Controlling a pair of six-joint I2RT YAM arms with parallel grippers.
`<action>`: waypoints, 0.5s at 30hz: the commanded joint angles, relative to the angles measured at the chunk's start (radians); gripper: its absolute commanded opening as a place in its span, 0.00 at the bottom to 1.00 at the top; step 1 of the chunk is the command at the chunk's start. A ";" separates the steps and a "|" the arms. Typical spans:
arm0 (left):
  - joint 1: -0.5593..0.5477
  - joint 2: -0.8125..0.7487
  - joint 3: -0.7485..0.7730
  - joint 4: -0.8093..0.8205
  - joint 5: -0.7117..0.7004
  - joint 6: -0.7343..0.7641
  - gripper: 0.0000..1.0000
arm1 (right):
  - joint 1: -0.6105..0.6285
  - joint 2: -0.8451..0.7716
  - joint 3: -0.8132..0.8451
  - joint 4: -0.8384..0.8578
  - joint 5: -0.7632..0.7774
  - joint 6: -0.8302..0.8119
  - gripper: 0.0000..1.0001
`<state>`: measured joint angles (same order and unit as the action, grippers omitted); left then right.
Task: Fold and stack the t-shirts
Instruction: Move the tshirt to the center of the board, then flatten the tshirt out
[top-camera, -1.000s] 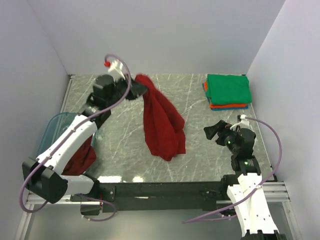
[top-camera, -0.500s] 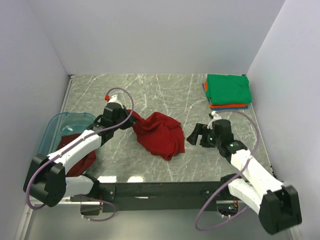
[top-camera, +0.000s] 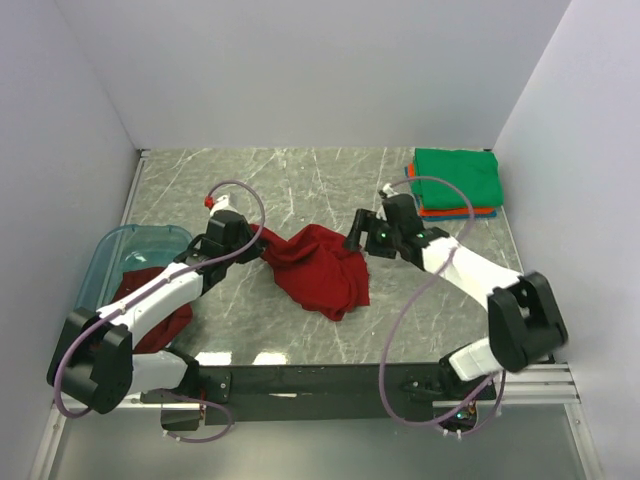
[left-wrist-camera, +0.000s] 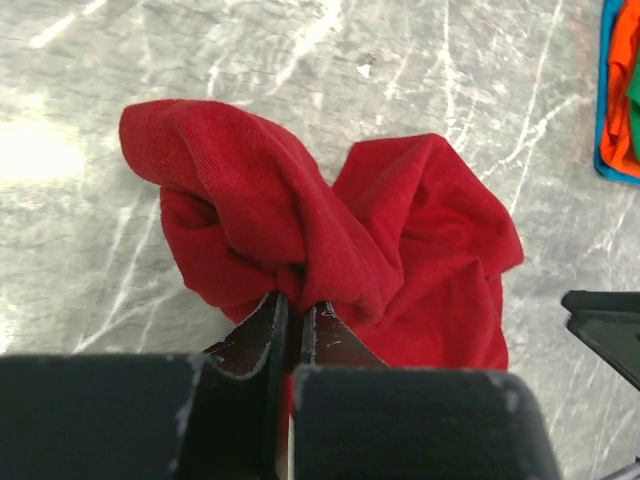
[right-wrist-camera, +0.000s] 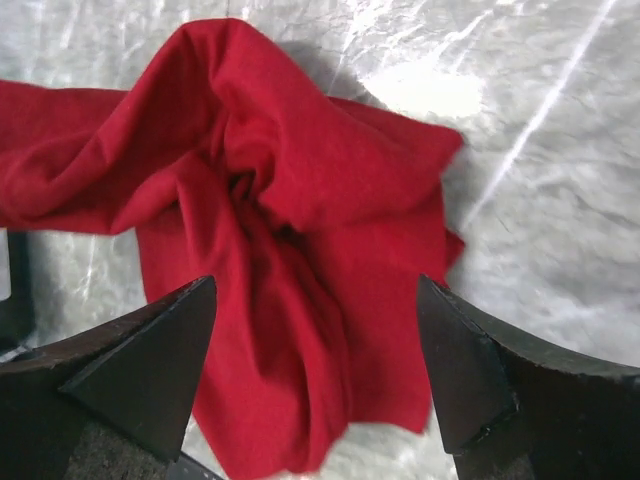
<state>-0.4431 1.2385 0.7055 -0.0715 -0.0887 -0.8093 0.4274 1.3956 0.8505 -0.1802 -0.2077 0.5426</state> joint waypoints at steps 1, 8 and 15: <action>0.014 -0.030 -0.011 0.035 -0.023 -0.001 0.01 | 0.025 0.100 0.096 -0.021 0.077 0.014 0.86; 0.040 -0.028 -0.018 0.044 0.012 0.007 0.01 | 0.030 0.284 0.217 -0.053 0.076 -0.004 0.83; 0.044 -0.001 -0.017 0.059 0.030 0.013 0.01 | 0.030 0.336 0.249 -0.007 0.062 -0.006 0.76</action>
<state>-0.4053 1.2369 0.6903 -0.0616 -0.0757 -0.8062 0.4538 1.7306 1.0367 -0.2184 -0.1501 0.5484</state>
